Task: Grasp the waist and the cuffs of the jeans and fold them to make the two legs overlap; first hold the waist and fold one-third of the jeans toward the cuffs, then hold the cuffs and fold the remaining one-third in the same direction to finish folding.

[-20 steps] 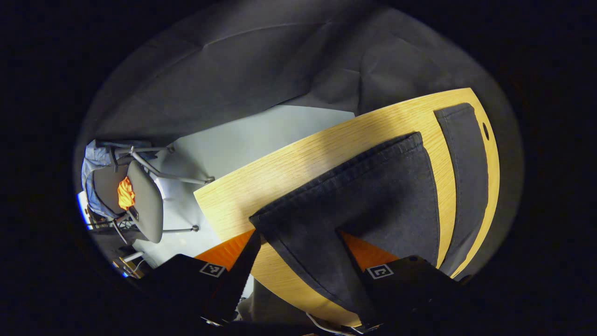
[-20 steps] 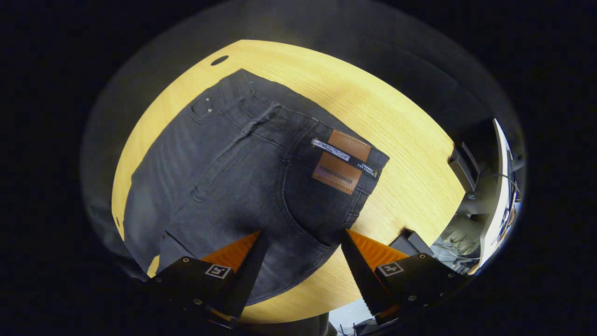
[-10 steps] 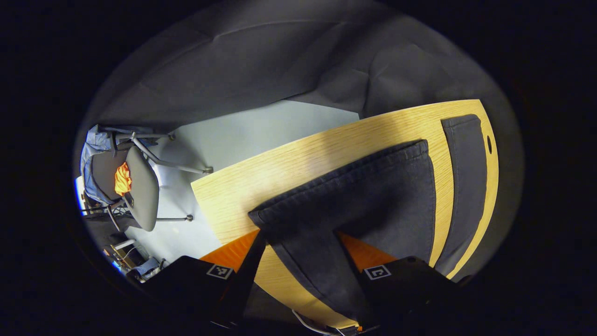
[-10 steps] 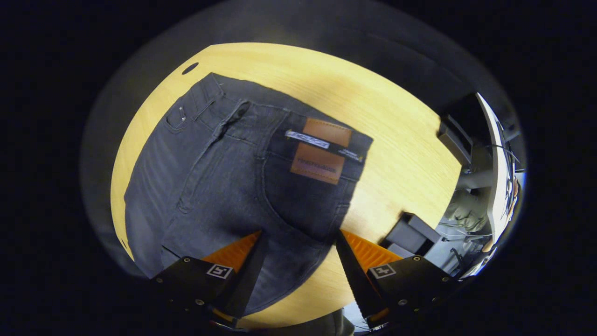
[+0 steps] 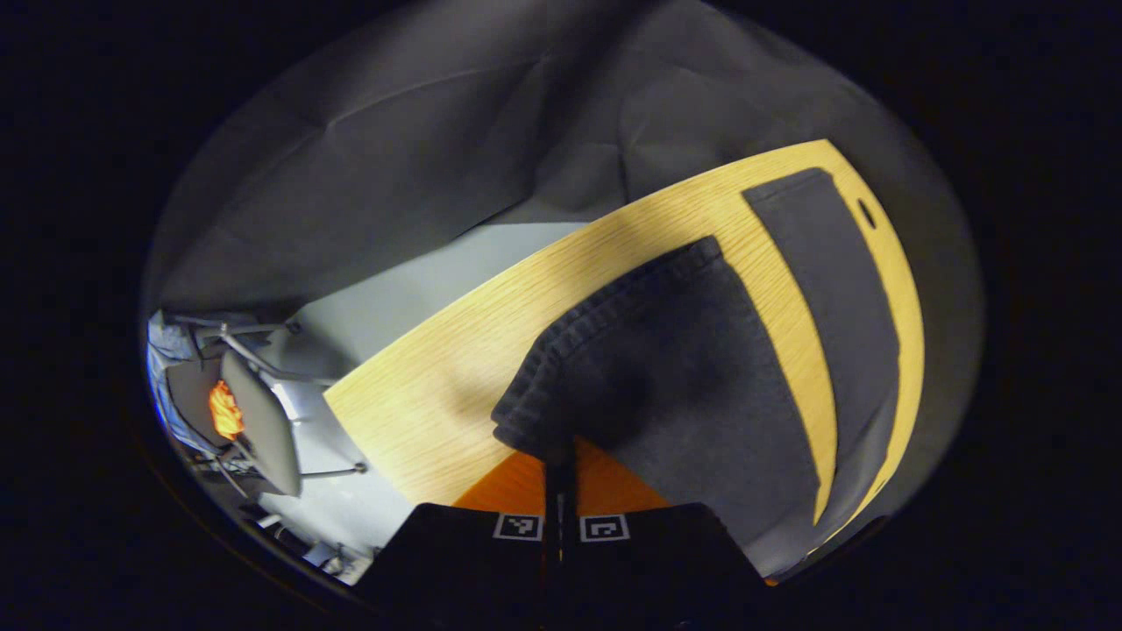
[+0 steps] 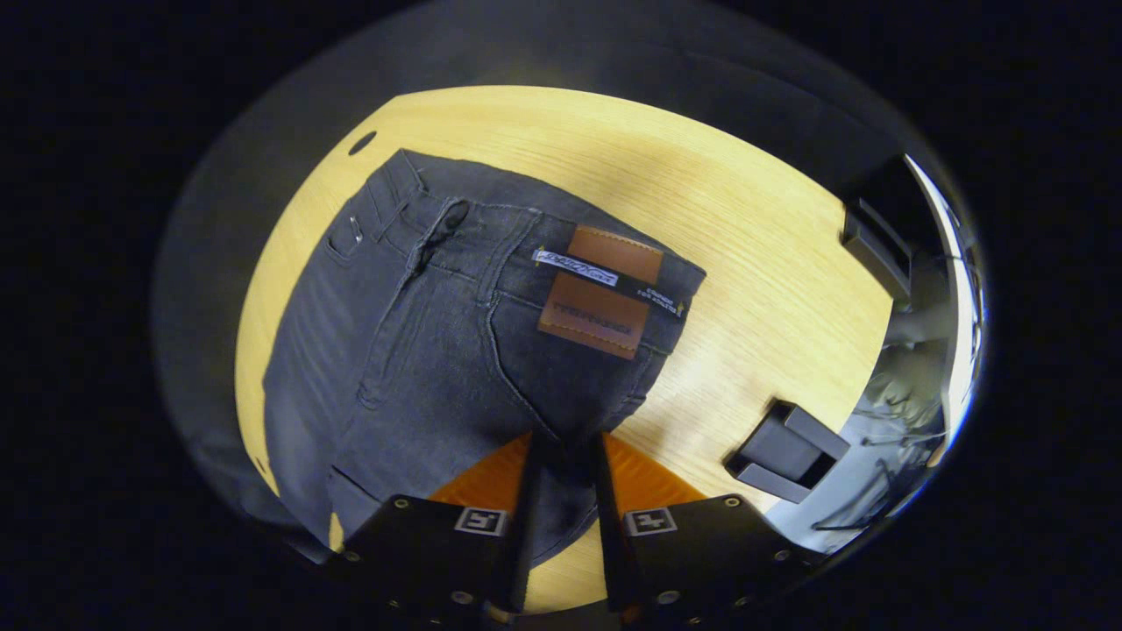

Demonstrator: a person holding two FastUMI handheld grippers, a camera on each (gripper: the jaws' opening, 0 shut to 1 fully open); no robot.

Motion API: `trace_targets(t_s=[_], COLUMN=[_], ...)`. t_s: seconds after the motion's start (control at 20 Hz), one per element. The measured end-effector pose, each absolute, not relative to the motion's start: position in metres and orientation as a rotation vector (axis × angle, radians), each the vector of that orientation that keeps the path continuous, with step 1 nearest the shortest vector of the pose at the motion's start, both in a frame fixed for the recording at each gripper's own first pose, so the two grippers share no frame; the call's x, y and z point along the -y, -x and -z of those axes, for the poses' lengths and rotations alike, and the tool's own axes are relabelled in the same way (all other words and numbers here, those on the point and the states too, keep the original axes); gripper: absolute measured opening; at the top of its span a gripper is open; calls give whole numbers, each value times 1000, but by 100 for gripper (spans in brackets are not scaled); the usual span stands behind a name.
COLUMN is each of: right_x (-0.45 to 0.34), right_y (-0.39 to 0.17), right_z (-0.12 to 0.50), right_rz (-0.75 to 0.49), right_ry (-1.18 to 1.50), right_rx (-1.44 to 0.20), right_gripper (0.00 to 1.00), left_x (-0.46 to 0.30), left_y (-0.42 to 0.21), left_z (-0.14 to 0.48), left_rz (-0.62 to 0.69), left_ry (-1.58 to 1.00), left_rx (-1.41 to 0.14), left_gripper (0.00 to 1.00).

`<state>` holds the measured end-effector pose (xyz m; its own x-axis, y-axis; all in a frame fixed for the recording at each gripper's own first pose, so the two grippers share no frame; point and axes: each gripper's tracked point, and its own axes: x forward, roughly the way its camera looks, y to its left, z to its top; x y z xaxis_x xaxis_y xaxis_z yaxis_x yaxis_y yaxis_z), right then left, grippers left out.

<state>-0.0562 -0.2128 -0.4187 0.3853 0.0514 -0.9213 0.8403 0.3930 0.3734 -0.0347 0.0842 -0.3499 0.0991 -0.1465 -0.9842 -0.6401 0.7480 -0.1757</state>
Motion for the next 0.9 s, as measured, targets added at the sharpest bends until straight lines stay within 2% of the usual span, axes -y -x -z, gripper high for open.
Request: trace_targets(t_s=[0.05, 0.1, 0.4, 0.65, 0.9], right_x=[218, 218, 216, 209, 210], right_y=[53, 49, 32, 13, -12], right_z=[388, 391, 333, 289, 253], right_rz=[663, 652, 544, 482, 461], right_ry=[-1142, -1184, -1273, -1317, -1295], right_rx=[-992, -966, -701, -588, -568], right_gripper=[14, 12, 12, 10, 9], left_x=[-80, -77, -74, -65, -56], left_y=[29, 24, 1, -46, -81], left_z=[352, 350, 302, 252, 225], left_rz=[-366, -345, -155, -18, 22], left_ry=[726, 776, 878, 863, 837], left_rx=[-1408, -1376, -1185, -1067, -1054], left_gripper=[1, 1, 1, 1, 1])
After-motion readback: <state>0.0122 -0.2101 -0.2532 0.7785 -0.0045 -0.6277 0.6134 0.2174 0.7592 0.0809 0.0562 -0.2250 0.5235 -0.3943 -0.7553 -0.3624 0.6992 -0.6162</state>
